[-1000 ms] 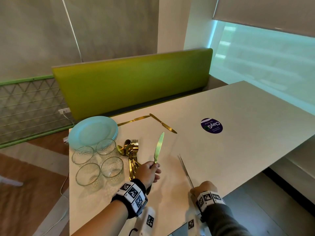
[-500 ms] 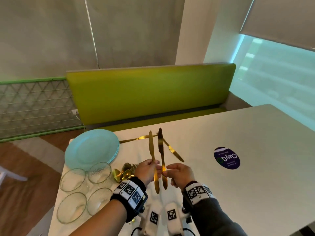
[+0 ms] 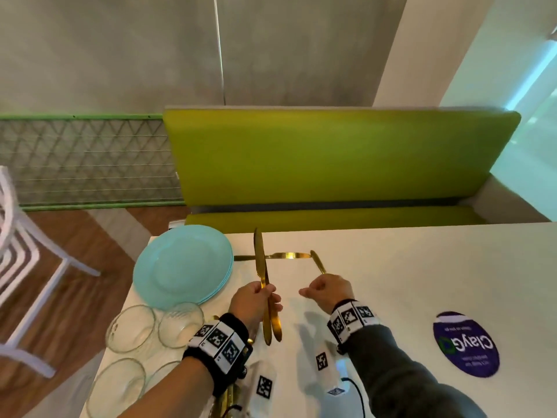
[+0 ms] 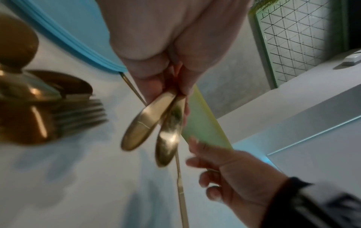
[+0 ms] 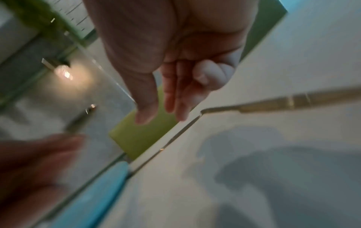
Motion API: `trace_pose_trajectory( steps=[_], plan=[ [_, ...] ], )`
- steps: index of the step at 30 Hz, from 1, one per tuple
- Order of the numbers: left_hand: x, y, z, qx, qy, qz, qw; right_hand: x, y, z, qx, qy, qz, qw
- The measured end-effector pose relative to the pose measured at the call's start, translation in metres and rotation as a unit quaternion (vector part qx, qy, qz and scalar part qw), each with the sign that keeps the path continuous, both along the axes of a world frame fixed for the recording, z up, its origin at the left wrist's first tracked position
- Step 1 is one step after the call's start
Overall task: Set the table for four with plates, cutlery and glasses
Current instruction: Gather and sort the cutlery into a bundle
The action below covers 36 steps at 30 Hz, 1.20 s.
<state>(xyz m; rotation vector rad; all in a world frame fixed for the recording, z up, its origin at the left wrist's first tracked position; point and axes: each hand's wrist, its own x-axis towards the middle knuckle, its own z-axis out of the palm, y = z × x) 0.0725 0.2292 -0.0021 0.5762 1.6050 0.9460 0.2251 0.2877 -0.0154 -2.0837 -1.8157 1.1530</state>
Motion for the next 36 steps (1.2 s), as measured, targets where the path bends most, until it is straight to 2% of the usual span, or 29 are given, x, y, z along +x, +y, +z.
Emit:
trace_pose_trajectory(
  steps=[3,7,12,17,20,25,29,32,36],
  plan=[
    [-0.012,0.007,-0.003,-0.008,0.009,0.013,1.0,0.006,0.034,-0.015,0.015,-0.132,0.003,0.991],
    [-0.02,0.017,-0.008,0.007,0.021,-0.002,1.0,0.002,0.059,-0.035,0.002,-0.199,0.0,0.98],
    [-0.02,0.028,-0.01,0.02,0.039,-0.023,0.999,-0.004,0.07,-0.046,-0.017,-0.217,-0.028,0.976],
    [-0.014,0.039,-0.012,0.022,0.053,-0.045,0.997,0.011,0.066,-0.046,-0.03,-0.185,-0.068,0.98],
    [-0.008,0.044,-0.012,0.02,0.058,-0.065,0.996,0.023,0.058,-0.044,-0.024,-0.217,-0.061,0.974],
    [0.001,0.049,-0.01,0.025,0.084,-0.086,0.992,0.033,0.043,-0.032,-0.037,-0.289,0.04,0.956],
    [0.009,0.055,-0.008,0.027,0.136,-0.118,0.983,0.022,0.033,-0.019,0.022,-0.308,0.223,0.925],
    [0.014,0.058,-0.005,0.019,0.179,-0.14,0.974,0.003,0.026,-0.01,0.092,-0.281,0.338,0.893],
    [0.019,0.056,-0.006,-0.014,0.203,-0.184,0.962,-0.021,0.021,0.0,0.213,-0.216,0.409,0.861]
  ],
)
